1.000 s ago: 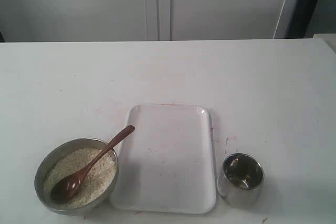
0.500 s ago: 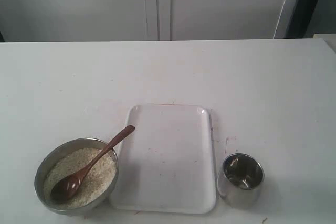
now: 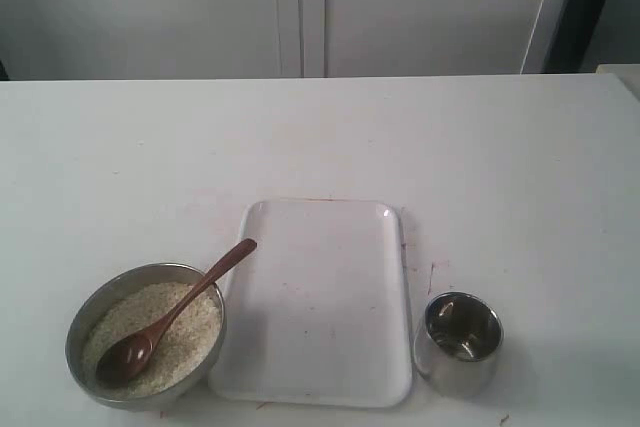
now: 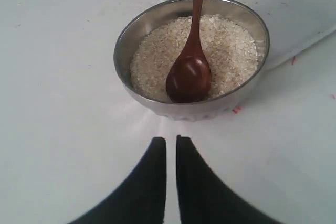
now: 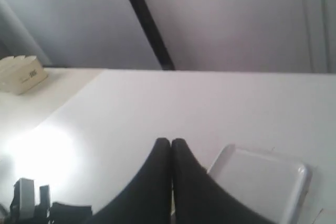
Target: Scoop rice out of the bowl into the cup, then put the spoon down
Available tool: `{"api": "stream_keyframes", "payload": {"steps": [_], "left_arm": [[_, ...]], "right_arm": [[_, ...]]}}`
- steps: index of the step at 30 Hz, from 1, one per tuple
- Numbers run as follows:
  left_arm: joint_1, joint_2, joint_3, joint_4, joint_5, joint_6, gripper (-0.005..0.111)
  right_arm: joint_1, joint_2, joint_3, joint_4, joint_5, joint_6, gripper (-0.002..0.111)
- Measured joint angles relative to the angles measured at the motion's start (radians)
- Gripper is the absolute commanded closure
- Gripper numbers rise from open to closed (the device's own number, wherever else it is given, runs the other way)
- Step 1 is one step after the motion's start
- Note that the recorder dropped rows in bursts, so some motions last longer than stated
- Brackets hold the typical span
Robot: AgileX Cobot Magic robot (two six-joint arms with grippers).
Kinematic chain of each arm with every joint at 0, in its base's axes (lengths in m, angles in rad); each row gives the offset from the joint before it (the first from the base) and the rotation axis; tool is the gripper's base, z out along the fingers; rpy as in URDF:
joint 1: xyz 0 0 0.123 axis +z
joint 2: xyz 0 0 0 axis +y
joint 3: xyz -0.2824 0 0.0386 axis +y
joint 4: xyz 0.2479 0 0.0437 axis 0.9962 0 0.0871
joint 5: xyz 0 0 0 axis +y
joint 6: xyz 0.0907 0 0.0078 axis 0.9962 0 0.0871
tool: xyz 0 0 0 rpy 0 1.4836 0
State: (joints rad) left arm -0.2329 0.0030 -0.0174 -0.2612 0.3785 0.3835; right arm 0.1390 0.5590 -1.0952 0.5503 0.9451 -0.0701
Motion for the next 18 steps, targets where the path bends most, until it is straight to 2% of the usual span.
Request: {"api": "stream_keyframes", "payload": {"steps": [9, 18], "left_arm": [[0.0, 0.0, 0.0, 0.0, 0.0, 0.0, 0.092], [0.0, 0.0, 0.0, 0.0, 0.0, 0.0, 0.092]], "right_arm": [[0.0, 0.229, -0.004, 0.096, 0.134, -0.059, 0.108], [0.03, 0.355, 0.002, 0.1, 0.076, -0.116, 0.108]]}}
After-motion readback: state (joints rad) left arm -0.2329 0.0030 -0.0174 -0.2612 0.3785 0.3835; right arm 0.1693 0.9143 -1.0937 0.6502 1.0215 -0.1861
